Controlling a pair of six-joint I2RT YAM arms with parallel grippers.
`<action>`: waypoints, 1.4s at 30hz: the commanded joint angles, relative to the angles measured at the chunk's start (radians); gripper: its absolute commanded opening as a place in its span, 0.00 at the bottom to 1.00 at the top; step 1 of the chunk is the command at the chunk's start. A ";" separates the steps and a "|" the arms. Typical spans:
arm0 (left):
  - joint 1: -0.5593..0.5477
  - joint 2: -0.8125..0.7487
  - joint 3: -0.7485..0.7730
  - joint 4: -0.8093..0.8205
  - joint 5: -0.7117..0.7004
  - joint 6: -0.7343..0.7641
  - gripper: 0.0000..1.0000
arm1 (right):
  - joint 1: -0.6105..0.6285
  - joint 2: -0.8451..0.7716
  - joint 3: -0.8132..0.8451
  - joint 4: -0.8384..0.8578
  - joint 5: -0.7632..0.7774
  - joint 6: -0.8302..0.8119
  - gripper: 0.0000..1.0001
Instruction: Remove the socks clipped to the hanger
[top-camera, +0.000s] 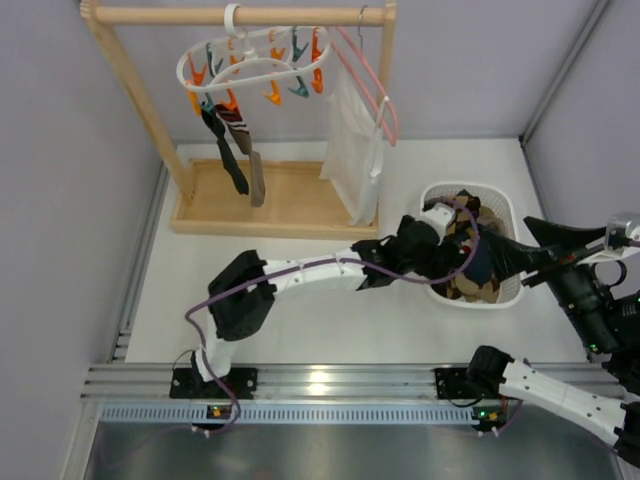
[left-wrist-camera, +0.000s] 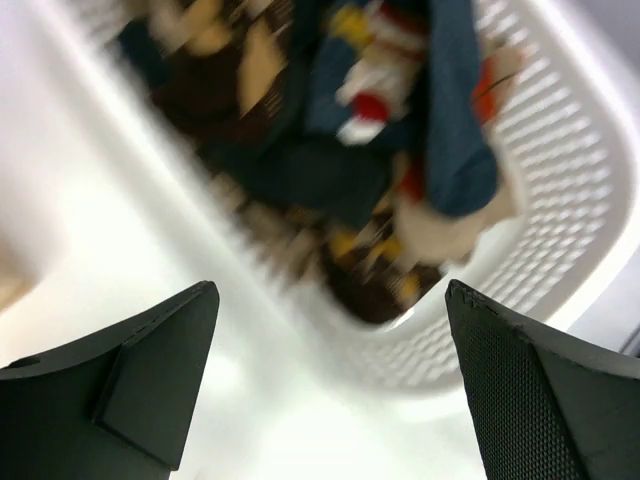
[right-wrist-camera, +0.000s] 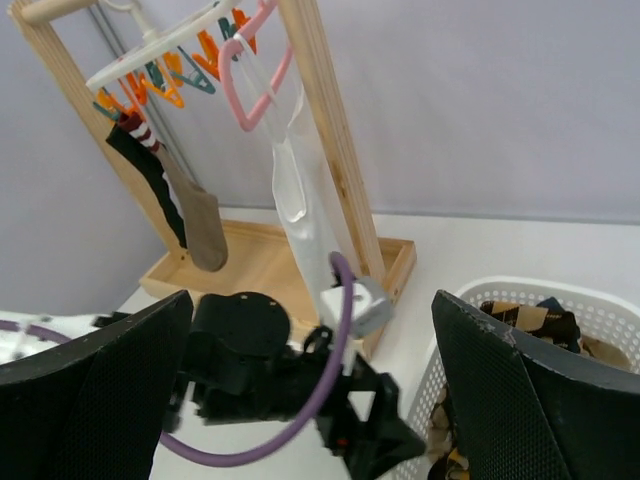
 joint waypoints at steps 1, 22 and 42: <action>-0.011 -0.258 -0.204 -0.010 -0.190 -0.051 0.99 | 0.003 -0.009 -0.046 0.010 0.014 0.022 0.99; 0.505 -1.164 -0.760 -0.501 -0.528 -0.325 0.98 | 0.003 0.432 -0.243 0.472 -0.472 0.104 0.97; 0.643 -1.602 -0.727 -0.676 -0.654 -0.188 0.99 | -0.021 1.552 0.580 0.714 -0.306 0.005 0.75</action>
